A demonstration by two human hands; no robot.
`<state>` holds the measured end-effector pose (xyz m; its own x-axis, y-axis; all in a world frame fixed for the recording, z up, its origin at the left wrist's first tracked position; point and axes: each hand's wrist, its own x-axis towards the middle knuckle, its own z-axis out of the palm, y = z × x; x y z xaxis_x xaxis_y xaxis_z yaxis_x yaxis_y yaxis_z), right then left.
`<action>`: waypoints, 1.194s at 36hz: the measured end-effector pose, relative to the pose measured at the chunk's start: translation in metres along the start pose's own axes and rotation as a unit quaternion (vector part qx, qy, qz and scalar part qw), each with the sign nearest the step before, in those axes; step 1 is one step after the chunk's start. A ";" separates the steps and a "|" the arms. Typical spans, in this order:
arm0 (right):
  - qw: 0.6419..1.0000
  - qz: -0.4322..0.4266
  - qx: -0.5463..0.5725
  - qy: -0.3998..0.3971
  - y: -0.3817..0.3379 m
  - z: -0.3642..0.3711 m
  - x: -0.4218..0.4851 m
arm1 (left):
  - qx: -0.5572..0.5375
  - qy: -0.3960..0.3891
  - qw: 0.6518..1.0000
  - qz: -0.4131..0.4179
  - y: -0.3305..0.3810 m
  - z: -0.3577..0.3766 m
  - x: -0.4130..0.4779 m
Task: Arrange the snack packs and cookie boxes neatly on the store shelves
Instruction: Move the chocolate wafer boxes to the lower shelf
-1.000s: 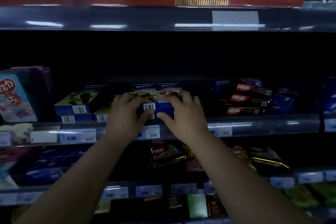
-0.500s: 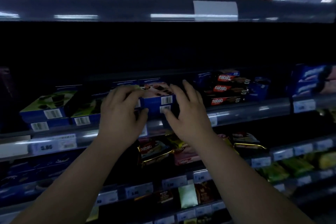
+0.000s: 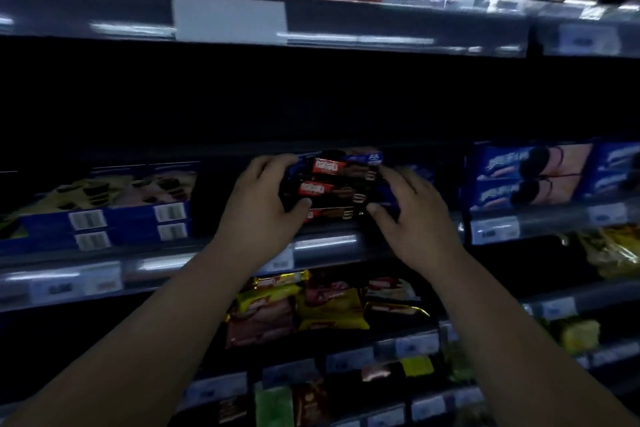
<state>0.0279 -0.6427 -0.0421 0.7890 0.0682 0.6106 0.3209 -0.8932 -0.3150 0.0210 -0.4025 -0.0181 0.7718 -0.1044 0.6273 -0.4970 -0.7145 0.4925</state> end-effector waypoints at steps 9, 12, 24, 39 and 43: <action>0.998 -0.048 0.034 -0.020 0.031 -0.011 0.040 | -0.076 -0.053 0.978 -0.186 0.001 0.023 0.027; 0.991 -0.118 0.007 -0.068 0.006 -0.009 0.052 | -0.155 -0.059 0.956 -0.242 -0.002 0.021 0.035; 0.988 -0.108 0.077 -0.078 -0.015 0.000 0.047 | -0.299 -0.018 0.876 -0.378 -0.006 0.004 0.054; 0.893 0.025 0.443 -0.074 -0.031 0.012 0.052 | -0.317 -0.122 0.848 -0.406 0.009 0.002 0.068; 0.931 0.047 0.357 -0.064 -0.033 0.020 0.049 | -0.317 -0.110 0.855 -0.395 0.006 0.002 0.065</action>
<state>0.0665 -0.6006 -0.0167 0.8723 0.0973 0.4792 0.4778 -0.3776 -0.7931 0.0688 -0.4152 0.0244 0.9873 0.0611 -0.1468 0.1528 -0.1105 0.9821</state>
